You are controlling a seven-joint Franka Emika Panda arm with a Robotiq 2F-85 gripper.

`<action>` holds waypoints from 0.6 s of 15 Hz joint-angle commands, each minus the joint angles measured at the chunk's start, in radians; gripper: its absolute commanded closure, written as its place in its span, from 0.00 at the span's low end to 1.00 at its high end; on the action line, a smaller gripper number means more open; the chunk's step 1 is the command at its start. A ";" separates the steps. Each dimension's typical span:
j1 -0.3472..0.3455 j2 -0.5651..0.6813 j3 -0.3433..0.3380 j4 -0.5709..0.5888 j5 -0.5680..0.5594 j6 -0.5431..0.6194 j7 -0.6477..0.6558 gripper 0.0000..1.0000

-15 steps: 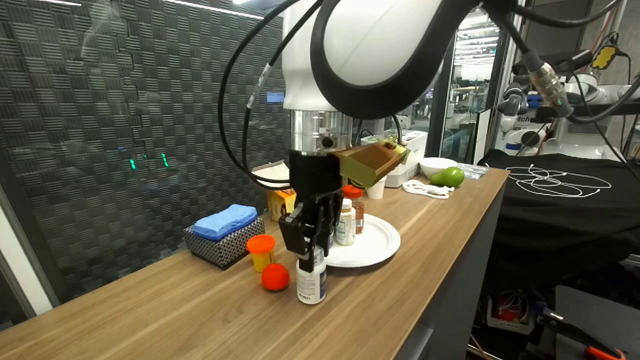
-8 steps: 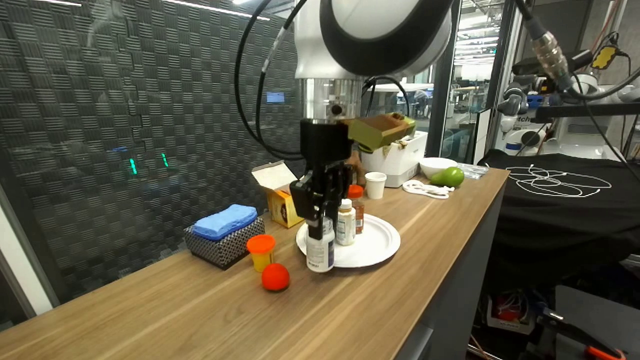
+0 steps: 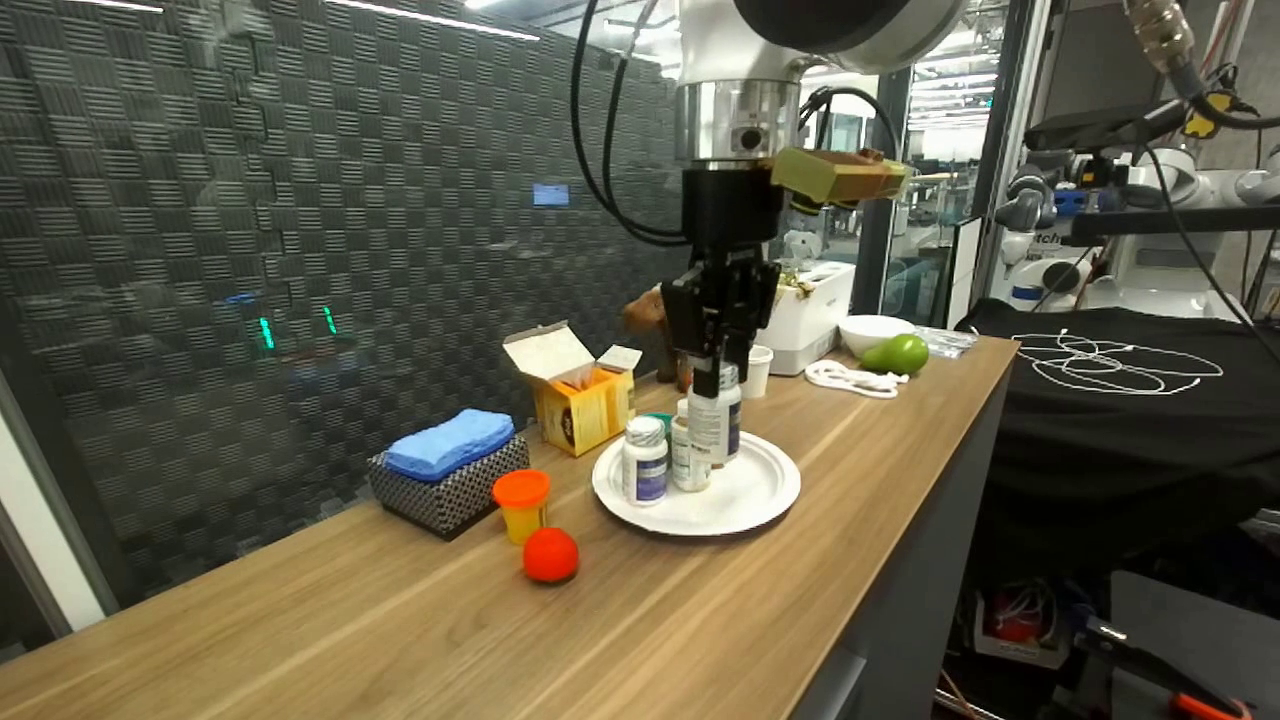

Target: Pick up all the objects surrounding the white plate and arrange them on the plate

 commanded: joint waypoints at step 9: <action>-0.065 0.008 -0.053 -0.100 0.002 0.203 0.001 0.80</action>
